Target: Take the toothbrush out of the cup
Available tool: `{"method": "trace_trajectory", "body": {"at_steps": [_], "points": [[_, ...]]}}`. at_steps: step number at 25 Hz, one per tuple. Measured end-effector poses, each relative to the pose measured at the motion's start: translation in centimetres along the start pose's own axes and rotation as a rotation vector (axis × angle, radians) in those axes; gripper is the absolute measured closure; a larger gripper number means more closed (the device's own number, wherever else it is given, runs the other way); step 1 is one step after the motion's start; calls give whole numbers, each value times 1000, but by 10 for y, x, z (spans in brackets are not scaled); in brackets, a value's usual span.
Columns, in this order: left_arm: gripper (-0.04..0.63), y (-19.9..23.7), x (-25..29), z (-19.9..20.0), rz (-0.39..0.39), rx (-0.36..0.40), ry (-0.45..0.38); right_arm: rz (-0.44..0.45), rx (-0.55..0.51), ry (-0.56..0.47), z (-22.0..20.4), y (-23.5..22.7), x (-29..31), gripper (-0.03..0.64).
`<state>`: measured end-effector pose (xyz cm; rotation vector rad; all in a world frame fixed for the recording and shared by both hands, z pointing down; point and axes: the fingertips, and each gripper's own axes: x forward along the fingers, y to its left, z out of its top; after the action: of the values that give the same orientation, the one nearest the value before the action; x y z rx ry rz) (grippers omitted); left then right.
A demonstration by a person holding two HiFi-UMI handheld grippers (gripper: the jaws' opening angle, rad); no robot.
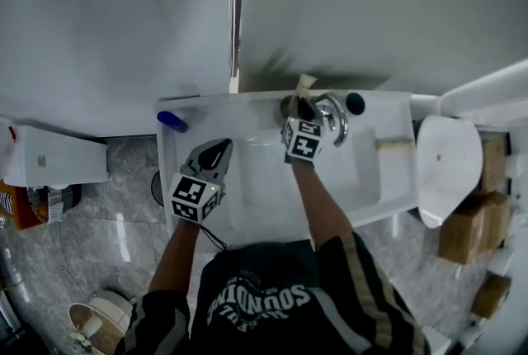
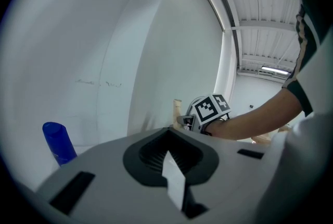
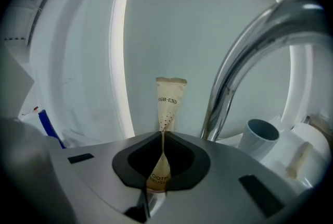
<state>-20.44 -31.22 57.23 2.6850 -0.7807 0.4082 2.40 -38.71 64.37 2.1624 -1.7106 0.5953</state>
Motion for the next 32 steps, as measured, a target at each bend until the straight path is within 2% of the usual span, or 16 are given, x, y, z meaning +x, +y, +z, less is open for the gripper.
{"method": "trace_trajectory", "body": {"at_steps": [13, 18, 26, 32], "points": [[597, -30, -6, 14, -32, 35, -45, 32, -36, -178, 52, 15, -61, 604], [597, -47, -10, 21, -47, 52, -66, 86, -79, -217, 59, 31, -95, 604], [597, -59, -10, 20, -36, 51, -84, 171, -159, -231, 28, 45, -141, 604], [597, -92, -1, 17, -35, 60, -75, 230, -185, -224, 6, 36, -171, 604]]}}
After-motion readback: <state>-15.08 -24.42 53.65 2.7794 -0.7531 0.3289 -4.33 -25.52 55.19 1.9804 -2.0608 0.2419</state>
